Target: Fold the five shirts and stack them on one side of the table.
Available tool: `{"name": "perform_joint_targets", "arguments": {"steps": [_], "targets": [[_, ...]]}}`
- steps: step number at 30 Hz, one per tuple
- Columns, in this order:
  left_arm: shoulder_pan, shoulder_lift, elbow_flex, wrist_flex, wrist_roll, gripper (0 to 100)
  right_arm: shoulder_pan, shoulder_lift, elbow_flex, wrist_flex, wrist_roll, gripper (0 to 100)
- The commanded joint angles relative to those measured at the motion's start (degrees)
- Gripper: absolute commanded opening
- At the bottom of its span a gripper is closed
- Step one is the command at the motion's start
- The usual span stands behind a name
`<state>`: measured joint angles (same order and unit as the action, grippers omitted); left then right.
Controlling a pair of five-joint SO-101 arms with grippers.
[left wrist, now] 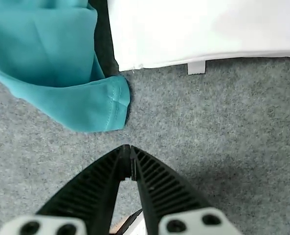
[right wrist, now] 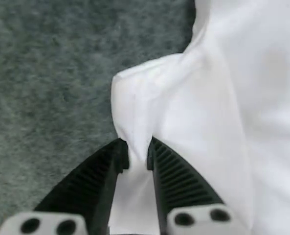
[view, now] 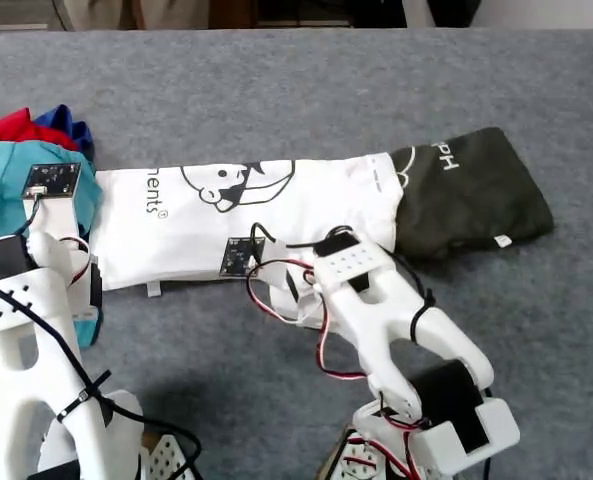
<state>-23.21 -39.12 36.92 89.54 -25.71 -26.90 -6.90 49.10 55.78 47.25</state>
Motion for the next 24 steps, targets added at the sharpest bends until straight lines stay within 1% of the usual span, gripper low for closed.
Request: {"name": "perform_joint_targets", "arguments": {"steps": [1, 7, 10, 13, 18, 24], "targets": [[-0.5, -1.2, -0.7, 0.3, 0.4, 2, 0.8, 0.0, -1.4, 1.9, -0.4, 0.2], [-0.5, -1.2, -0.7, 0.4, 0.4, 2, 1.5, 0.0, -8.8, 9.3, 0.1, 0.1], [-0.5, -1.1, -1.1, 2.4, 0.4, 2, 3.9, 0.0, -14.9, 13.9, 3.7, 0.1], [-0.5, -1.3, -1.4, 2.5, 0.4, 2, 6.8, 1.3, -22.1, 18.1, 6.6, 0.1], [-0.4, -1.3, -1.9, 2.5, 0.6, 2, 9.8, 10.0, -36.2, 22.9, 11.3, 0.1], [-0.4, -1.3, -1.9, 2.4, 0.6, 2, 7.8, 20.7, -50.9, 23.2, 12.5, 0.2]]}}
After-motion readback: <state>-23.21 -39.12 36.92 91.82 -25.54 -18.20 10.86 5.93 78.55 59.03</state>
